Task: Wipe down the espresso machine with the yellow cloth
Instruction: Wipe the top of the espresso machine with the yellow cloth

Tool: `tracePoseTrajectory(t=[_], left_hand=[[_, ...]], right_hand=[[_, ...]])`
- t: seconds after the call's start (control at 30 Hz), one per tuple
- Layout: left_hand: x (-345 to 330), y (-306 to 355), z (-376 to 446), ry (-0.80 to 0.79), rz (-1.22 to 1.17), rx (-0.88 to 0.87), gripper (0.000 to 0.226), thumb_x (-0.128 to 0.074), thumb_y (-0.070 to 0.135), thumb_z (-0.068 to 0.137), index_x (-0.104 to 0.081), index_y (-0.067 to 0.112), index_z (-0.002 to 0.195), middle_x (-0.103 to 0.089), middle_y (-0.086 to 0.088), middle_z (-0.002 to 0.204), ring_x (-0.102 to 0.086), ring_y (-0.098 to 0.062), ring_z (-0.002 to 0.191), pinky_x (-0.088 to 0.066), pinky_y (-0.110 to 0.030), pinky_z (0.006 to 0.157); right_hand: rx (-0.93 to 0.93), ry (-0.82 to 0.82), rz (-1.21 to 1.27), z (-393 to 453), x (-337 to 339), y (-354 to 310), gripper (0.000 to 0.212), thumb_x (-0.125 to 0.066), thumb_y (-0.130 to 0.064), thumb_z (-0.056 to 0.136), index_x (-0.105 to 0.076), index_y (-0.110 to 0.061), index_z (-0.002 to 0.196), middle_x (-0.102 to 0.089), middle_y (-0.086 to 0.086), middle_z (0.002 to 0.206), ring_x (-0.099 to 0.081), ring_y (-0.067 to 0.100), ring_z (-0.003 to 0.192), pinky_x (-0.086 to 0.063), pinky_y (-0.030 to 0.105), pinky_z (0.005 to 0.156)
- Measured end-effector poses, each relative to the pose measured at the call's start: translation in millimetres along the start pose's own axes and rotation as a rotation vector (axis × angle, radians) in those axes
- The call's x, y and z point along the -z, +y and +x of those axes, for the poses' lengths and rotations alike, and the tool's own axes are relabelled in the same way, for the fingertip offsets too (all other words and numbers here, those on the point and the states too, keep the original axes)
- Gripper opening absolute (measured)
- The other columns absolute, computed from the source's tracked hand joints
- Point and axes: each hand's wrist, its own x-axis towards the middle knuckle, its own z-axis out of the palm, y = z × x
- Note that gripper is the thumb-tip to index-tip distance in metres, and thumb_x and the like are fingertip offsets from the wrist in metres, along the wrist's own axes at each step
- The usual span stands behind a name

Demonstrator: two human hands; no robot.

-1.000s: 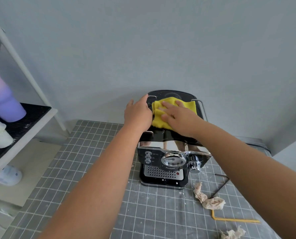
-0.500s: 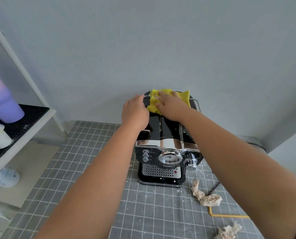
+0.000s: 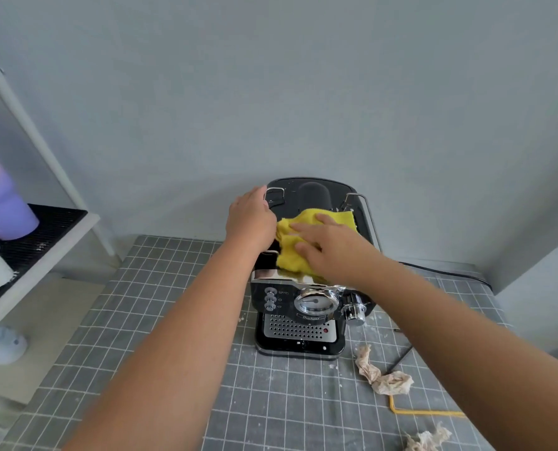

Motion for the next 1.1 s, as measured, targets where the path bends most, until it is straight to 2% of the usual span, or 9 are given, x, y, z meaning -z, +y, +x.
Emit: tracePoseTrajectory(t=[0.07, 0.17, 0.3, 0.43, 0.53, 0.67, 0.8, 0.93, 1.1], left_hand=[[0, -1, -1, -0.003, 0.005, 0.001, 0.045, -0.029, 0.012, 0.101, -0.037, 0.015, 0.144, -0.046, -0.010, 0.143, -0.037, -0.030, 0.131, -0.030, -0.038, 0.107], [0, -1, -2, -0.013, 0.009, 0.002, 0.045, -0.030, 0.012, 0.100, -0.037, 0.015, 0.145, -0.047, -0.010, 0.142, -0.038, -0.030, 0.130, -0.031, -0.038, 0.107], [1, -1, -3, -0.016, 0.012, -0.006, 0.042, -0.030, 0.010, 0.098, -0.044, 0.013, 0.137, -0.054, -0.011, 0.132, -0.043, -0.033, 0.122, -0.035, -0.038, 0.098], [0, -2, -4, -0.030, 0.002, 0.006, 0.045, -0.030, 0.012, 0.100, -0.037, 0.016, 0.144, -0.049, -0.010, 0.139, -0.039, -0.031, 0.128, -0.033, -0.040, 0.103], [0, -2, -3, -0.030, -0.029, 0.012, 0.045, -0.029, 0.013, 0.100, -0.038, 0.017, 0.144, -0.048, -0.010, 0.140, -0.038, -0.030, 0.130, -0.035, -0.041, 0.103], [1, -1, -4, -0.036, -0.106, 0.042, 0.041, -0.028, 0.015, 0.102, -0.042, 0.014, 0.141, -0.047, -0.012, 0.141, -0.039, -0.029, 0.131, -0.036, -0.039, 0.103], [1, -2, -4, -0.033, -0.163, 0.069, 0.040, -0.029, 0.017, 0.103, -0.040, 0.010, 0.141, -0.044, -0.011, 0.144, -0.038, -0.028, 0.133, -0.032, -0.036, 0.105], [-1, -2, -2, 0.015, -0.197, 0.153, 0.052, -0.033, 0.022, 0.102, -0.020, 0.013, 0.151, -0.023, -0.006, 0.157, -0.020, -0.026, 0.145, -0.019, -0.040, 0.117], [-2, -4, 1, 0.039, -0.170, 0.186, 0.054, -0.035, 0.023, 0.101, -0.017, 0.012, 0.152, -0.022, -0.007, 0.158, -0.018, -0.028, 0.145, -0.018, -0.045, 0.116]], right_hand=[[-0.051, 0.006, -0.040, 22, 7, 2, 0.045, -0.037, -0.030, 0.101, -0.038, -0.023, 0.145, -0.058, 0.006, 0.131, -0.016, 0.019, 0.145, -0.031, 0.034, 0.104], [-0.115, 0.036, -0.097, 55, 15, 4, 0.046, -0.034, -0.030, 0.102, -0.037, -0.018, 0.146, -0.049, 0.014, 0.140, -0.028, 0.026, 0.139, -0.033, 0.035, 0.104], [-0.148, 0.038, -0.177, 77, 21, 4, 0.044, -0.030, -0.029, 0.102, -0.043, -0.011, 0.141, -0.042, 0.009, 0.146, -0.030, 0.030, 0.137, -0.028, 0.037, 0.109], [-0.089, 0.027, -0.073, 49, 13, 3, 0.045, -0.035, -0.029, 0.102, -0.036, -0.018, 0.146, -0.048, 0.010, 0.141, -0.016, 0.023, 0.145, -0.027, 0.037, 0.108], [0.023, -0.001, -0.003, 0, 4, 0, 0.044, -0.040, -0.030, 0.100, -0.042, -0.023, 0.143, -0.055, -0.002, 0.136, -0.010, 0.018, 0.147, -0.025, 0.037, 0.111], [0.202, -0.023, -0.080, -47, 1, -6, 0.038, -0.042, -0.031, 0.100, -0.050, -0.028, 0.137, -0.036, -0.018, 0.149, -0.012, 0.016, 0.146, -0.006, 0.037, 0.118], [0.182, -0.054, -0.066, -30, 7, 2, 0.041, -0.041, -0.030, 0.100, -0.045, -0.027, 0.141, -0.045, -0.009, 0.145, -0.016, 0.014, 0.145, -0.010, 0.033, 0.116], [0.129, -0.081, -0.164, 31, 7, 10, 0.045, -0.032, -0.032, 0.102, -0.034, -0.025, 0.147, -0.030, -0.007, 0.155, -0.009, 0.026, 0.146, -0.002, 0.046, 0.117], [0.124, -0.125, -0.395, 92, 3, -6, 0.047, -0.019, -0.036, 0.103, -0.024, -0.032, 0.149, -0.016, -0.014, 0.158, 0.006, 0.030, 0.147, 0.012, 0.058, 0.113]])
